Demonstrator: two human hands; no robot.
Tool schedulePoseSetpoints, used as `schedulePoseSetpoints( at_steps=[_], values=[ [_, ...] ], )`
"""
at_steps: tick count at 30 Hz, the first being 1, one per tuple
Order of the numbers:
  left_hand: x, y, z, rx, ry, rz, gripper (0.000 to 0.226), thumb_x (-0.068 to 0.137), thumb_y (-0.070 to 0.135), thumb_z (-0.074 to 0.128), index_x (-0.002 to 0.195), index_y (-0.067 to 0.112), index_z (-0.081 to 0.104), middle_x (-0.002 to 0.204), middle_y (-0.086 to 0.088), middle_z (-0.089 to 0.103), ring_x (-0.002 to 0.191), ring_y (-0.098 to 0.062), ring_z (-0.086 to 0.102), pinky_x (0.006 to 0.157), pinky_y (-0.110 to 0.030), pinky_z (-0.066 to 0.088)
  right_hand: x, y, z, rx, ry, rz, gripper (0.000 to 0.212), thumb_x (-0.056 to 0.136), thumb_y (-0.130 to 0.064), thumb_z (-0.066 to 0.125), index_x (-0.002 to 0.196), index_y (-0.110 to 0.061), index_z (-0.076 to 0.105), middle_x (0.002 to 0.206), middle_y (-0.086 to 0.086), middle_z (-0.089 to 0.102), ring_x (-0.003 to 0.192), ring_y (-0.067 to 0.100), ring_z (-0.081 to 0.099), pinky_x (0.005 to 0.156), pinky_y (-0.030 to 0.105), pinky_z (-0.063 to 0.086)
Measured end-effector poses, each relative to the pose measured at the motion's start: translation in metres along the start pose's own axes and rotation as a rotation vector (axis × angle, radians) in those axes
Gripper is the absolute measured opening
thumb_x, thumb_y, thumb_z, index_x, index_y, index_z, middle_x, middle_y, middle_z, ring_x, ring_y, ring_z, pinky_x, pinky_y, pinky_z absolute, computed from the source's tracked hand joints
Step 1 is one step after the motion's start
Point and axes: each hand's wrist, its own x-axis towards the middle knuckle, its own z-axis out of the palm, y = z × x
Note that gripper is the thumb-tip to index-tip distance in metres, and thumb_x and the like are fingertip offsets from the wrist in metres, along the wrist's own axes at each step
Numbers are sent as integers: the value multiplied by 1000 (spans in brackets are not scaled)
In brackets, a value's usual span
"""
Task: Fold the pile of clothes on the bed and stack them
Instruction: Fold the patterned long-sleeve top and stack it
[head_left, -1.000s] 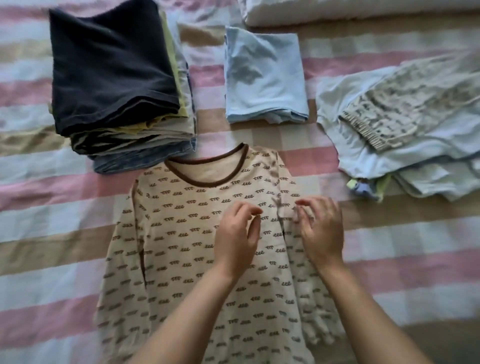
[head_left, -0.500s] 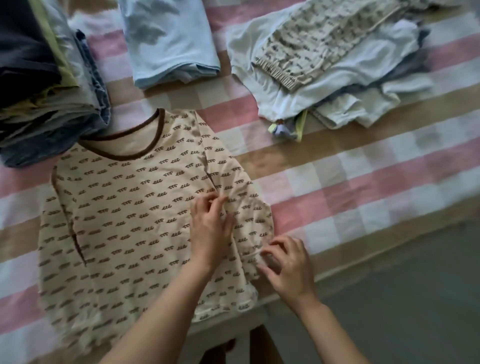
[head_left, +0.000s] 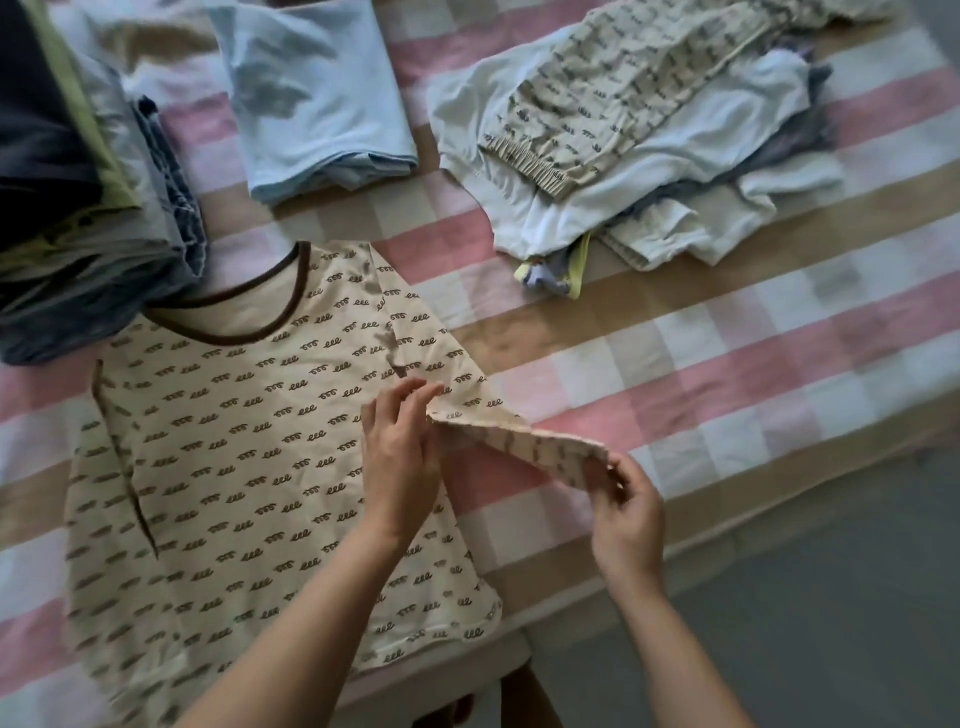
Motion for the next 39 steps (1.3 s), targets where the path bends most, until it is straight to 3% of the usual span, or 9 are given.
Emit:
schedulePoseSetpoints(
  at_steps=[3,8,12,15,20,26,31,35,39],
  values=[
    [26,3,4,56,-12,48,38,81,-10,50,112,6,64,117,-16,57,103,-38,46,87,-38,38,26,-4,-9,-39,76,92,21,83,-44,53,76,-26,60,73,-11,65,66,-1,59,56,11,44],
    [70,3,2,158,-133,73,38,75,-11,56,105,8,68,118,-18,58,105,-44,46,83,-52,45,52,1,-11,-200,66,70,30,89,-32,57,77,-4,62,70,5,65,68,21,58,59,31,40],
    [98,-11,-14,219,-351,250,33,77,17,47,100,10,71,115,-11,62,106,-39,49,84,-53,46,66,-4,-6,-251,77,130,20,83,-40,64,84,-20,63,72,-9,63,69,11,60,57,27,43],
    [109,-21,-25,331,-480,358,49,76,47,44,104,16,69,119,-3,61,114,-32,49,90,-49,42,75,-8,-1,-248,152,129,18,88,-28,61,85,-10,64,74,0,64,73,23,61,59,31,44],
    [126,-16,-23,385,-244,462,31,81,32,51,81,9,73,98,-5,70,101,-28,58,79,-41,39,82,-24,-11,-61,336,10,11,91,-22,55,86,-13,58,74,-11,59,67,-1,55,55,7,41],
    [167,17,8,295,-97,323,22,86,19,51,80,2,63,84,-13,68,85,-30,62,86,-39,33,122,-38,-24,-34,480,-134,8,92,-17,55,85,-13,55,73,-17,54,61,3,47,55,6,37],
    [184,16,38,394,-141,268,19,91,22,54,88,4,61,102,-15,61,101,-34,51,92,-43,29,163,-14,-22,-209,491,-91,23,91,-25,57,82,-4,60,65,-2,57,62,17,46,53,25,27],
    [171,12,49,395,-132,214,26,90,30,54,107,11,59,122,-14,51,113,-33,41,103,-42,16,170,4,-19,-451,431,-43,22,89,-27,60,97,-8,63,93,15,67,84,33,59,64,35,44],
    [141,12,36,273,-75,126,35,88,26,53,120,11,56,131,-13,49,123,-33,39,106,-47,21,161,-8,-13,-472,500,-89,35,84,-15,64,115,-3,55,111,19,57,103,36,48,84,36,35]
  ],
)
